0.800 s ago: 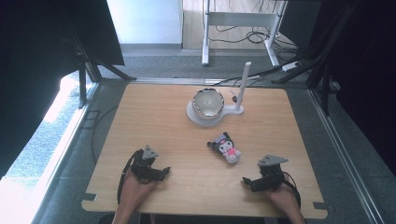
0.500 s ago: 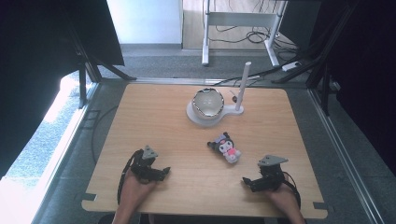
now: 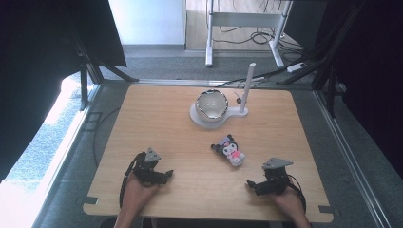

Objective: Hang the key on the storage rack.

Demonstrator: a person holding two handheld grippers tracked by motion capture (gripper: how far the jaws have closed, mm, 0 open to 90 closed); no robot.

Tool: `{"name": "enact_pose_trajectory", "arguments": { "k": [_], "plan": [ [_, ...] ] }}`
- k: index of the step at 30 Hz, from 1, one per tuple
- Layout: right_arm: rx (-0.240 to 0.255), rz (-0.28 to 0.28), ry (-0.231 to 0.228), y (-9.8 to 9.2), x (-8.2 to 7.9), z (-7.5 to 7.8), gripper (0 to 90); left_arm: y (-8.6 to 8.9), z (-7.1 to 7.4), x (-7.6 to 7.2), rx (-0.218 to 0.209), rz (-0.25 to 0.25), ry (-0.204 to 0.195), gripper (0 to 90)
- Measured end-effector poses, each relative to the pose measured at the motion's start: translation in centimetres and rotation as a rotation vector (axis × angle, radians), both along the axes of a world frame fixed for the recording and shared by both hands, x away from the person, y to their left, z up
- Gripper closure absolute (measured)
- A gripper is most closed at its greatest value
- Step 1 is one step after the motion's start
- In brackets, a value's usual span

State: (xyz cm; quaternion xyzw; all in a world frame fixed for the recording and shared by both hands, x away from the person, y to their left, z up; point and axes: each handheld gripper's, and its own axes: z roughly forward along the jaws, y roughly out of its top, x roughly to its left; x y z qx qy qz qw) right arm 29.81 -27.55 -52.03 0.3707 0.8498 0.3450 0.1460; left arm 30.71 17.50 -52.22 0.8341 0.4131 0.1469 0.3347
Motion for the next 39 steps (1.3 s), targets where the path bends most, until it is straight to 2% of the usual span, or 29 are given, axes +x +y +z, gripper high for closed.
{"name": "enact_pose_trajectory", "arguments": {
  "k": [3, 15, 21, 31, 39],
  "plan": [
    [-0.002, 0.002, 0.002, 0.0, 0.0, 0.0, 0.0, 0.0, 0.0, 0.0, 0.001, -0.001, 0.000, 7.4],
    [-0.048, 0.031, 0.056, 0.0, 0.7, 0.9, 0.0, 0.0, 0.0, 0.0, 0.001, -0.001, 0.000, 7.4],
    [-0.060, 0.058, 0.061, 0.2, 1.3, 1.5, 0.0, 0.0, 0.0, 0.0, 0.001, -0.001, 0.000, 7.4],
    [-0.033, 0.053, 0.104, 0.9, 2.6, 2.1, 0.0, 0.0, 0.0, 0.0, 0.001, -0.001, 0.000, 7.4],
    [-0.073, 0.074, 0.110, 1.7, 3.5, 3.0, 2.4, 0.0, 0.0, 0.0, 0.001, -0.001, 0.000, 7.4]
  ]
}}
